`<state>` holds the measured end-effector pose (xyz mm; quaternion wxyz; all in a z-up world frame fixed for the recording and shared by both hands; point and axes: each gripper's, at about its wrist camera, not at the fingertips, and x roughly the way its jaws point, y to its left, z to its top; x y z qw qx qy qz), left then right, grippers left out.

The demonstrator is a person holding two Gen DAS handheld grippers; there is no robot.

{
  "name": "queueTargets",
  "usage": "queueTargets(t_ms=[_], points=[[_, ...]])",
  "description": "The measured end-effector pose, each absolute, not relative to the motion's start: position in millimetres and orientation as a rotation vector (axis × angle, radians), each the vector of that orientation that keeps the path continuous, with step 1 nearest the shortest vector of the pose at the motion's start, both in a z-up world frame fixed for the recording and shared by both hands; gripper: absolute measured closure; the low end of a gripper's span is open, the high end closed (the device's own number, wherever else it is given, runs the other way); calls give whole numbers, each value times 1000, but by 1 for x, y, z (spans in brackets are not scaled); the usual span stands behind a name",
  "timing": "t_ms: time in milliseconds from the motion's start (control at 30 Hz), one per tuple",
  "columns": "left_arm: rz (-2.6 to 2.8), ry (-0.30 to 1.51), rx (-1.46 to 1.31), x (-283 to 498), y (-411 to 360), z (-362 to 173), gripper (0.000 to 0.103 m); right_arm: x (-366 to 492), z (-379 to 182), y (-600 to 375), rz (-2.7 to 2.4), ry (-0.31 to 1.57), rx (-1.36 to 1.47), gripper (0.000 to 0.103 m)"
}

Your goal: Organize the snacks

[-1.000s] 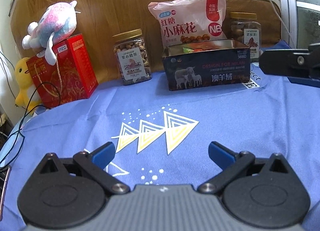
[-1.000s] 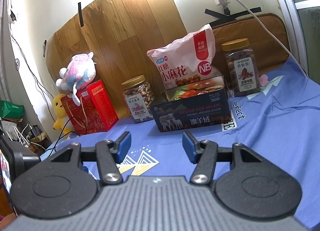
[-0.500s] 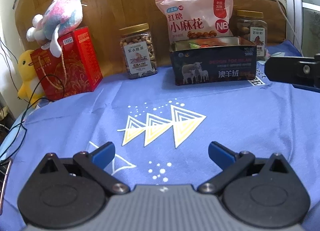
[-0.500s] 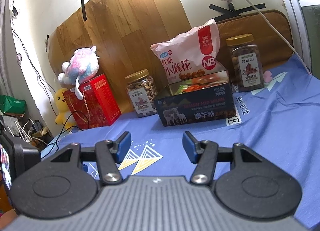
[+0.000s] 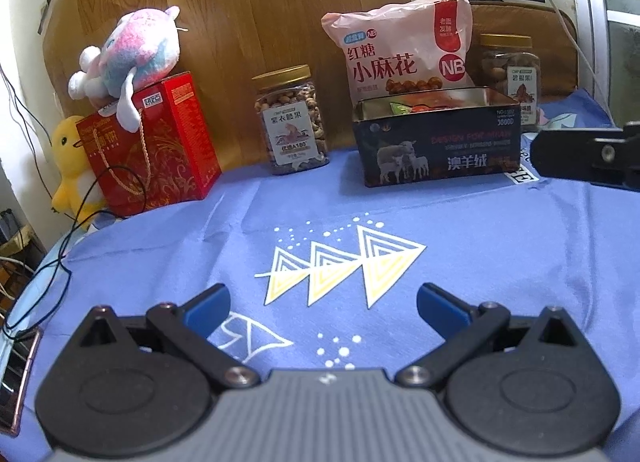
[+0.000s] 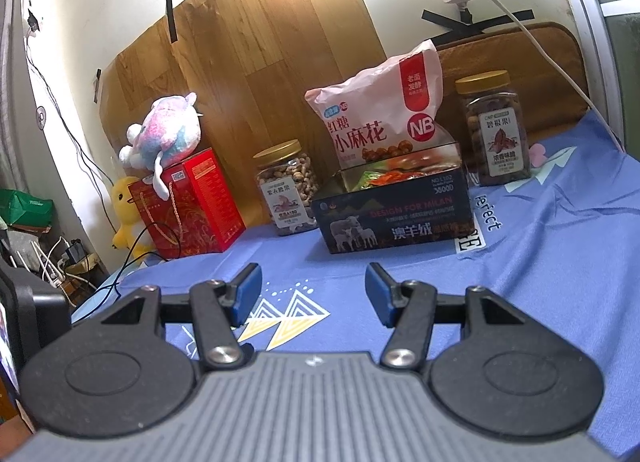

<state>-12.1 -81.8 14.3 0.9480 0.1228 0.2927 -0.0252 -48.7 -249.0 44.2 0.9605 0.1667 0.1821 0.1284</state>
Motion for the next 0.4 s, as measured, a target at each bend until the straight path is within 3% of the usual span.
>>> queueTargets(t_ms=[400], points=[[-112,615,222,-15,-83,14,0,-49,45,-247,265,373,333,43]])
